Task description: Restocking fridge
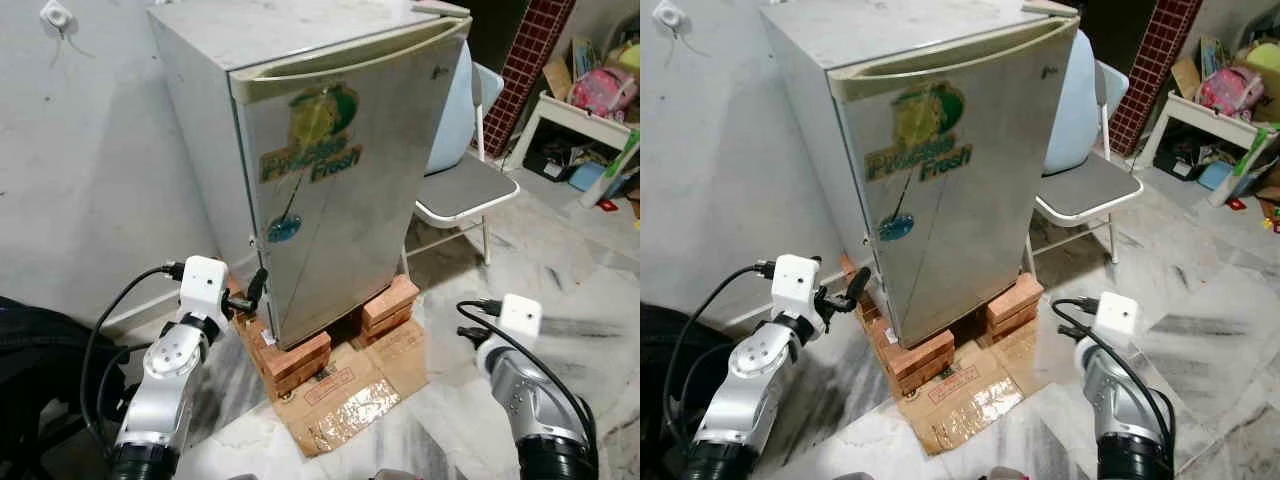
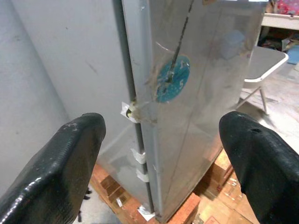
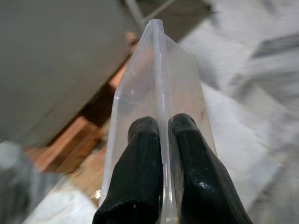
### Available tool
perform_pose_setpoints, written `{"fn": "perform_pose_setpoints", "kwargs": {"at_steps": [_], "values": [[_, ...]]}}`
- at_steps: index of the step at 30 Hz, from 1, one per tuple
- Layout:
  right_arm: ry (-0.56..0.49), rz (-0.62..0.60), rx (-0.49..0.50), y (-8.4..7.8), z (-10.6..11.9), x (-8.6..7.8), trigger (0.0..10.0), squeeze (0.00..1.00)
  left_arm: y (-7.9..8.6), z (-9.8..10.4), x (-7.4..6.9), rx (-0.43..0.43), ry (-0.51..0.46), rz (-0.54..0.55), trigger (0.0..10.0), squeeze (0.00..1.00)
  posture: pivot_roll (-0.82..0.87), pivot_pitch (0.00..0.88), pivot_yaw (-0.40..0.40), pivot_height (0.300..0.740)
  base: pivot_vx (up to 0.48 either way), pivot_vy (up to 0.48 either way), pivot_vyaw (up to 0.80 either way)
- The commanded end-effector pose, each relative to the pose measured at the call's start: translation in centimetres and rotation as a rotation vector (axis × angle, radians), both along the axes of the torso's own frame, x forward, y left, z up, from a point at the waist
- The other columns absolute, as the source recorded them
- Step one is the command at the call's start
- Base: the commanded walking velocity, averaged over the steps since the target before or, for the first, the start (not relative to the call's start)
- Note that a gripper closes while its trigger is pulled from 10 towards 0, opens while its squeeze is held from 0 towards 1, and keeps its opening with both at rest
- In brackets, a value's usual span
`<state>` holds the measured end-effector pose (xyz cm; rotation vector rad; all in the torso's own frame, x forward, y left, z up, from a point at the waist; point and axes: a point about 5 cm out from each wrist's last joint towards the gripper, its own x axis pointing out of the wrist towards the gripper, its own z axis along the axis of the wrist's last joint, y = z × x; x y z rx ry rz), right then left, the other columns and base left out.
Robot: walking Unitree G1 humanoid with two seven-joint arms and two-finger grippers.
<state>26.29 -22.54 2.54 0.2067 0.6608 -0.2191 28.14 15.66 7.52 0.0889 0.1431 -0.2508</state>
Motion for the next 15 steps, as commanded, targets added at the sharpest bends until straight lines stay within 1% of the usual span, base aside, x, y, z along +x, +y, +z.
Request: {"fn": "perform_pose_setpoints", "kwargs": {"at_steps": [1, 3, 4, 5, 6, 8, 9, 10, 11, 12, 13, 15], "values": [[-0.024, 0.054, 0.021, 0.8, -0.3, 0.5, 10.0, 0.0, 0.7, -0.3, 0.2, 0.006, 0.005, 0.035, 10.0, 0.0, -0.05, 0.0, 0.006, 0.74, 0.0, 0.0, 0.0], [0.001, 0.085, -0.002, 0.9, -1.0, 0.7, 10.0, 0.0, 0.9, -0.3, 0.4, -0.008, 0.001, 0.05, 10.0, 0.0, -0.05, 0.0, 0.006, 0.74, 0.0, 0.0, 0.0], [0.01, 0.099, -0.044, 0.7, -1.3, 0.7, 10.0, 0.0, 1.0, -0.3, 0.5, -0.008, -0.002, 0.059, 10.0, 0.0, -0.04, 0.0, 0.003, 0.74, 0.0, 0.0, 0.0], [0.015, 0.093, -0.087, 0.3, -1.7, 0.7, 10.0, 0.0, 1.1, -0.4, 0.5, -0.002, -0.006, 0.071, 10.0, 0.0, -0.04, 0.0, -0.001, 0.74, 0.0, 0.0, 0.0], [0.032, 0.063, -0.104, -0.2, -2.0, 0.3, 10.0, 0.0, 1.3, -0.5, 0.5, 0.0, -0.007, 0.079, 10.0, 0.0, -0.03, 0.0, -0.003, 0.74, 0.0, 0.0, 0.0], [0.045, 0.053, -0.116, -0.3, -2.2, 0.0, 10.0, 0.0, 1.4, -0.6, 0.4, -0.005, -0.005, 0.084, 10.0, 0.0, -0.03, 0.0, -0.003, 0.74, 0.0, 0.0, 0.0], [0.067, 0.022, -0.163, -0.8, -2.4, -0.6, 10.0, 0.0, 1.6, -0.7, 0.2, -0.002, -0.006, 0.09, 10.0, 0.0, -0.03, 0.0, -0.005, 0.74, 0.0, 0.0, 0.0], [0.067, 0.022, -0.163, -0.8, -2.4, -0.6, 10.0, 0.0, 1.6, -0.7, 0.2, -0.002, -0.006, 0.09, 10.0, 0.0, -0.03, 0.0, -0.005, 0.74, 0.0, 0.0, 0.0], [0.099, -0.019, -0.151, -1.0, -2.7, -1.4, 10.0, 0.0, 1.7, -0.9, -0.2, 0.004, -0.004, 0.096, 10.0, 0.0, -0.03, 0.0, -0.005, 0.74, 0.0, 0.0, 0.0], [0.1, -0.045, -0.128, -1.1, -2.8, -1.7, 10.0, 0.0, 1.8, -1.0, -0.3, 0.004, -0.001, 0.103, 10.0, 0.0, -0.03, 0.0, -0.006, 0.74, 0.0, 0.0, 0.0], [0.1, -0.045, -0.128, -1.1, -2.8, -1.7, 10.0, 0.0, 1.8, -1.0, -0.3, 0.004, -0.001, 0.103, 10.0, 0.0, -0.03, 0.0, -0.006, 0.74, 0.0, 0.0, 0.0], [0.091, -0.112, -0.123, -1.5, -2.8, -2.9, 10.0, 0.0, 2.1, -1.5, -0.8, 0.004, 0.009, 0.12, 10.0, 0.0, -0.04, 0.0, -0.004, 0.74, 0.0, 0.0, 0.0]]}}
